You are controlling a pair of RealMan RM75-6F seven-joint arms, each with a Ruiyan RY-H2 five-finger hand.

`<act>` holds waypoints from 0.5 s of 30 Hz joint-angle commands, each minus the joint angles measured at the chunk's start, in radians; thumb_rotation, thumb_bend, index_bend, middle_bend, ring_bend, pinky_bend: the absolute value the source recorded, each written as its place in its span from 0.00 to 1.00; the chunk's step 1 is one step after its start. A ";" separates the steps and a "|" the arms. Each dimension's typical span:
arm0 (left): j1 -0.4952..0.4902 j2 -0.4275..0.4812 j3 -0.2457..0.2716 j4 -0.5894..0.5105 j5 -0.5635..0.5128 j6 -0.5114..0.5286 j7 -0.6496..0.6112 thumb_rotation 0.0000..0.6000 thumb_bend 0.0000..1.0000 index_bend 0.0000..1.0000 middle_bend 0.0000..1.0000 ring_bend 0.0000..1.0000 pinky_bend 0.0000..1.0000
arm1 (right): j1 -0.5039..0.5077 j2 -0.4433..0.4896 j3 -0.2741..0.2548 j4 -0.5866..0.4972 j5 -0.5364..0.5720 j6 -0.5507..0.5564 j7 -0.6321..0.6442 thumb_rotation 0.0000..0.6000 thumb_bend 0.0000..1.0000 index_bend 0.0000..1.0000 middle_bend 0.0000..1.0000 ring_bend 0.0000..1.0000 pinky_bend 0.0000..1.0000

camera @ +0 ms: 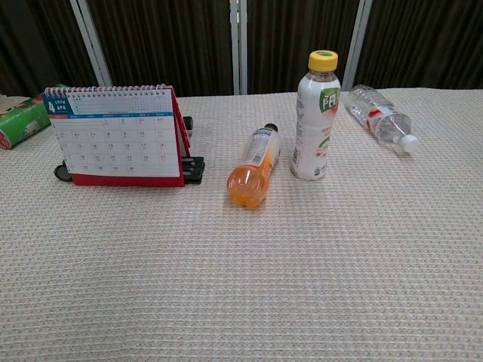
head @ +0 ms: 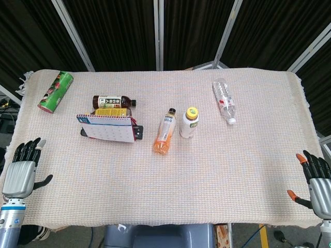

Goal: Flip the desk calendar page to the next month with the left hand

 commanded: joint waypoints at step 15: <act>-0.008 -0.009 -0.003 -0.002 -0.007 -0.013 0.000 1.00 0.22 0.00 0.00 0.00 0.00 | -0.003 0.001 -0.001 0.001 0.003 0.001 0.006 1.00 0.09 0.00 0.00 0.00 0.00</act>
